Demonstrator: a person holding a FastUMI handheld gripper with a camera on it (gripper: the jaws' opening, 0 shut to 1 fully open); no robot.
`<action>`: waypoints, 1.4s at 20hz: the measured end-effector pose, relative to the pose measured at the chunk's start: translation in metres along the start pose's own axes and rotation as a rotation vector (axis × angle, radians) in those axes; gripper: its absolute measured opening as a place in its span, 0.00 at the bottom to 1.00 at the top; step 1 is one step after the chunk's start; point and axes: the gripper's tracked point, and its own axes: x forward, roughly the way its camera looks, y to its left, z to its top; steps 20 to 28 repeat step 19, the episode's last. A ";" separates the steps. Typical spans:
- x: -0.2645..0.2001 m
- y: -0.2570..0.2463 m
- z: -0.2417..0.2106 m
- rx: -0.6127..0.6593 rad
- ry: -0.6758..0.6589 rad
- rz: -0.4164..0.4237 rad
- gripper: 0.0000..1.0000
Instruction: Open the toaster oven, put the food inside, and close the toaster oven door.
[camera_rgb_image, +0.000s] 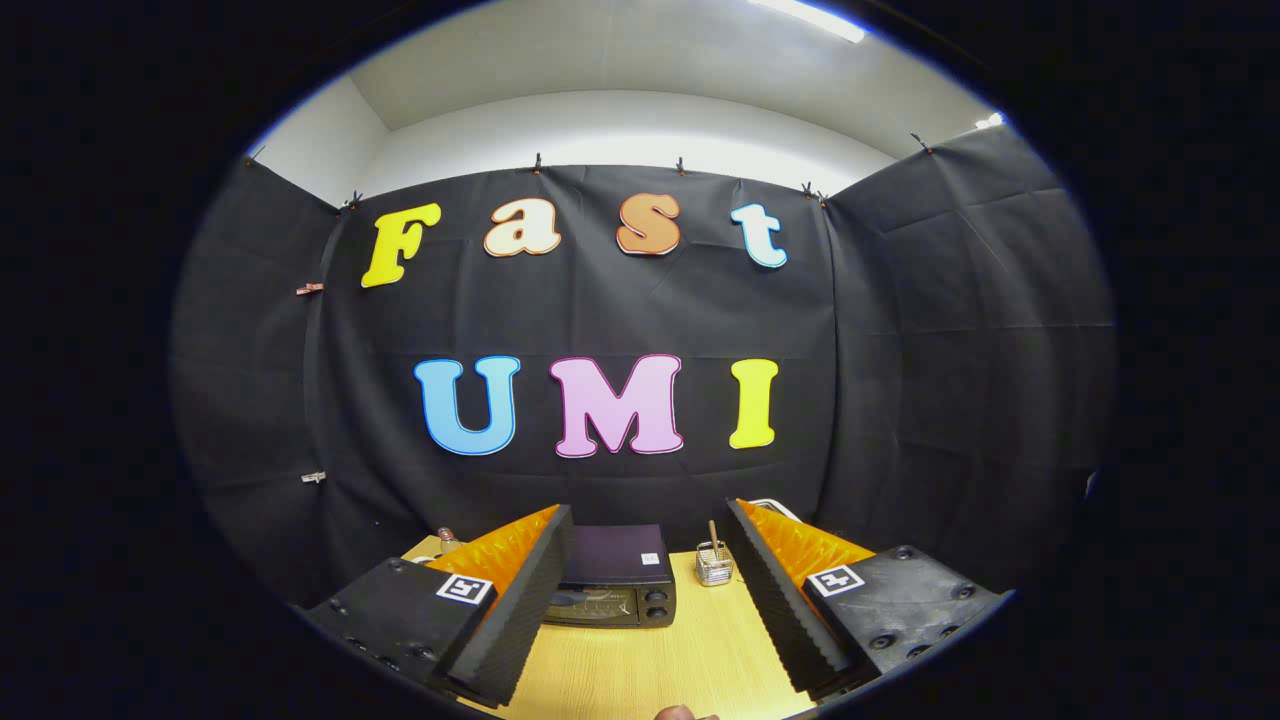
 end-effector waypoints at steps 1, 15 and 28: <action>-0.001 0.000 0.000 -0.001 -0.001 0.000 0.98; -0.005 0.002 -0.004 -0.014 -0.002 -0.005 0.98; -0.005 0.000 -0.003 -0.011 -0.002 -0.009 0.98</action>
